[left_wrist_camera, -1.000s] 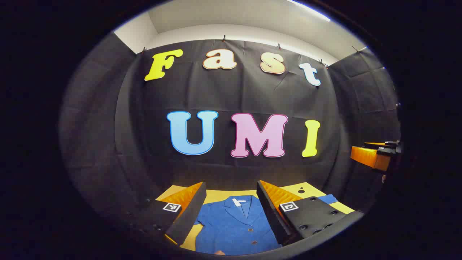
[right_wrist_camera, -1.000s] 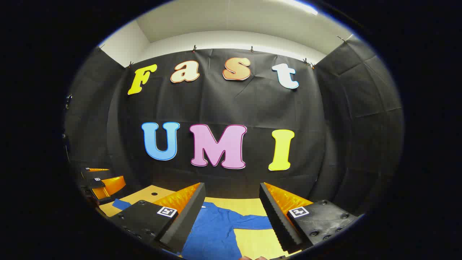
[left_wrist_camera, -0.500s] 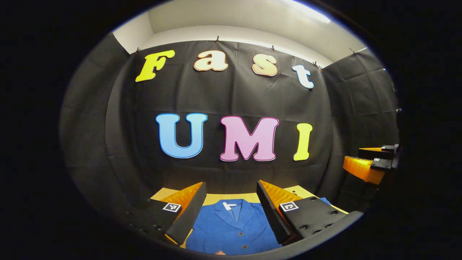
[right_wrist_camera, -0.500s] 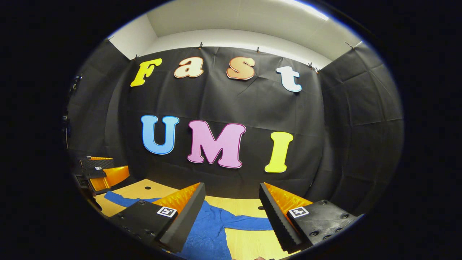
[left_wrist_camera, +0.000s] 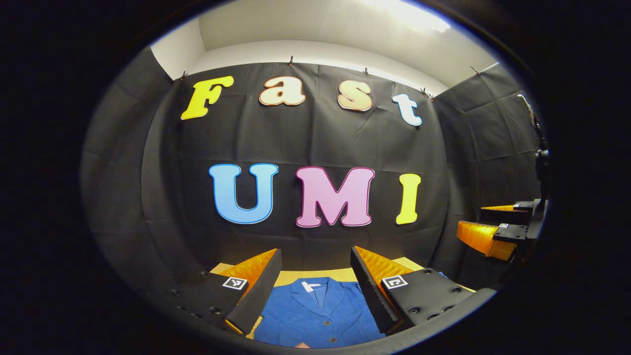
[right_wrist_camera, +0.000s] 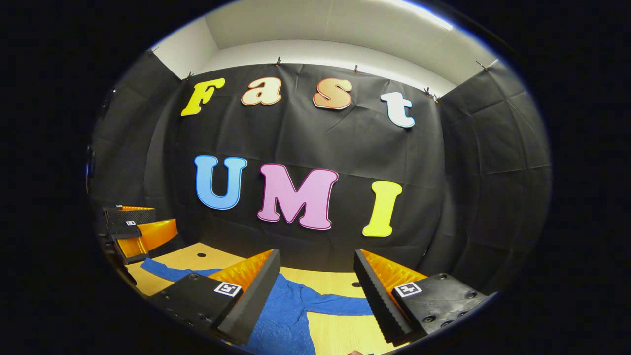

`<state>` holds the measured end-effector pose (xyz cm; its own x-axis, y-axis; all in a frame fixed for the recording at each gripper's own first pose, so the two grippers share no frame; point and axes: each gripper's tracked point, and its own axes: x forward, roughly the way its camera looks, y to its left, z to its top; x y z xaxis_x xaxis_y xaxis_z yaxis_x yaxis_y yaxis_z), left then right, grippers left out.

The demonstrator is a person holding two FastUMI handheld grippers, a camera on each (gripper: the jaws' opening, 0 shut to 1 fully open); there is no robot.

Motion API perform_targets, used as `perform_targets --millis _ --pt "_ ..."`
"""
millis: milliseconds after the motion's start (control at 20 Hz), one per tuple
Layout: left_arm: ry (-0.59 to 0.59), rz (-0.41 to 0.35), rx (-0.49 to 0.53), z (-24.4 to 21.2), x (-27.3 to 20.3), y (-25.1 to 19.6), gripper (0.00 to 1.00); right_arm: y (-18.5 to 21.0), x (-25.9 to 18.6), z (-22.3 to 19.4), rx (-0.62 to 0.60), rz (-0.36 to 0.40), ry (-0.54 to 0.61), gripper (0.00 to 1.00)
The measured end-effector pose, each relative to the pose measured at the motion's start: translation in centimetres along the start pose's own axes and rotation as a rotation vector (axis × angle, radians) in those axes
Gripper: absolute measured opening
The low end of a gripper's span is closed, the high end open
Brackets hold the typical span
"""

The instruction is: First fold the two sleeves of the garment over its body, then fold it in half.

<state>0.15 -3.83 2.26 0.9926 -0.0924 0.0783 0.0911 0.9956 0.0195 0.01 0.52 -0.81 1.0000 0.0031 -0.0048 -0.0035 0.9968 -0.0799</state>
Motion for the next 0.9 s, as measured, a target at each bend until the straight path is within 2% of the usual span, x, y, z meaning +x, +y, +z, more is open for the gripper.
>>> perform_targets --millis 100,200,250,400,450,550,600,650,750,900 --pt "-0.001 -0.002 0.007 0.0 0.0 0.1 0.81 -0.3 0.1 -0.4 -0.007 -0.009 0.010 0.96" --pt "-0.005 -0.006 0.004 0.1 0.0 0.1 0.82 -0.8 0.2 -0.5 -0.028 -0.008 0.011 0.92" --pt "-0.004 -0.009 0.003 0.1 0.1 0.1 0.82 -1.1 0.5 -0.6 -0.049 -0.006 0.012 0.96" --pt "-0.009 -0.015 0.011 -0.2 0.2 0.2 0.81 -2.5 1.8 -0.4 -0.109 -0.009 0.008 0.92" --pt "-0.006 -0.015 0.005 -0.4 0.3 0.2 0.82 -3.1 2.3 -0.2 -0.114 -0.016 0.002 0.96" --pt "-0.001 -0.018 -0.024 -0.9 0.5 0.1 0.82 -4.5 3.8 -1.0 -0.121 -0.028 0.018 0.96" --pt "0.003 -0.016 -0.038 -1.1 0.7 0.0 0.82 -5.2 4.7 -2.0 -0.118 -0.027 0.036 0.93" --pt "0.009 -0.012 -0.046 -1.3 0.8 0.0 0.82 -6.0 5.7 -3.6 -0.110 -0.015 0.073 0.96" --pt "0.014 0.008 -0.047 -1.6 0.9 0.1 0.81 -8.2 7.6 -8.0 -0.060 0.001 0.203 0.96" --pt "0.010 0.056 -0.039 -2.0 1.2 0.5 0.81 -14.5 12.5 -13.8 -0.027 -0.086 0.314 0.96"
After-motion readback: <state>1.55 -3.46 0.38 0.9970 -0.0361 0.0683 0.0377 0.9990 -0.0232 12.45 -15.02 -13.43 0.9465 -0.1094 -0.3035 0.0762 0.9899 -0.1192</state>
